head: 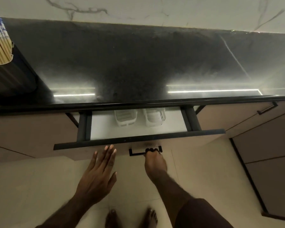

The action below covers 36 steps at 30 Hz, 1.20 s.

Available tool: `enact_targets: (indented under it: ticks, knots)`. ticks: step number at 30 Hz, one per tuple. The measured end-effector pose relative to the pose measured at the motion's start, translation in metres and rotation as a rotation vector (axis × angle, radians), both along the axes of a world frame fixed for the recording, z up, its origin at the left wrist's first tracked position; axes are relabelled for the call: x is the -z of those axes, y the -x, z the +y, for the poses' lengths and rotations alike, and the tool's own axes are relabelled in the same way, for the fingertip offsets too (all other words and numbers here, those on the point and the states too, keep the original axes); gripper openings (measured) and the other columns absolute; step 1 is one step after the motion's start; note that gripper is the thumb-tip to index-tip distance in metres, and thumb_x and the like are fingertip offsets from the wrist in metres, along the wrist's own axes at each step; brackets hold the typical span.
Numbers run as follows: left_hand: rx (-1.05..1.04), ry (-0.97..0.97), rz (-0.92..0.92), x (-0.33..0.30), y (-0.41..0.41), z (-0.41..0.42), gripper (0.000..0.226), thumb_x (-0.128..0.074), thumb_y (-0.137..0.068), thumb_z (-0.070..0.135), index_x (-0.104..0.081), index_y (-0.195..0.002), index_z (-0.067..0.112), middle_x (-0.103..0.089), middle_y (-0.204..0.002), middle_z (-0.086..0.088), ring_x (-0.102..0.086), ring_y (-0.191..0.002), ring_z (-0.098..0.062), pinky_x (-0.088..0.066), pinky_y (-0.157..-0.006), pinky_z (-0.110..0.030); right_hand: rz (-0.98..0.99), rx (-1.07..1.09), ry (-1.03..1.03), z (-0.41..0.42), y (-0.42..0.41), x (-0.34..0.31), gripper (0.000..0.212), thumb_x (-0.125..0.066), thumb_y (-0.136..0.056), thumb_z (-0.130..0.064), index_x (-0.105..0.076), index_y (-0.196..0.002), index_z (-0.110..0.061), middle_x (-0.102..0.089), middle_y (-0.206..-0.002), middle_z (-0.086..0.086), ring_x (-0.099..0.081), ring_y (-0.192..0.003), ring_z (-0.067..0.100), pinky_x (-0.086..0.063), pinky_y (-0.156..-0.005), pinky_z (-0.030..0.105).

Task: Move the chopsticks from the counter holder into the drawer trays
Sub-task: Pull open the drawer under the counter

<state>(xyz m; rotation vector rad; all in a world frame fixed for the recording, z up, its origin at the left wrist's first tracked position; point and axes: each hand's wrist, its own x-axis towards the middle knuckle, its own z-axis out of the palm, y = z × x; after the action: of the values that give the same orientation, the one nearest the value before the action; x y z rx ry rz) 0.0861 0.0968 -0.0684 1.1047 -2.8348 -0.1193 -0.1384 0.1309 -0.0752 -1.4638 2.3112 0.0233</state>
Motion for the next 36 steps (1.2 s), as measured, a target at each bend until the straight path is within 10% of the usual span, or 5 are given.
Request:
enact_targets:
  ticks: [36]
  knots:
    - [-0.231,0.039,-0.137,-0.046,-0.014,0.151,0.075,-0.013,-0.097,0.053,-0.025,-0.149,0.001,-0.024,-0.158,-0.017,-0.016,-0.147,-0.029,-0.002,-0.119,-0.043,-0.29,-0.113,-0.116,0.168,-0.018,-0.006,0.043,-0.05,-0.1,-0.036,-0.05,-0.134,-0.009,-0.054,-0.134,0.012,-0.053,-0.122,0.028,-0.047,-0.098,0.038]
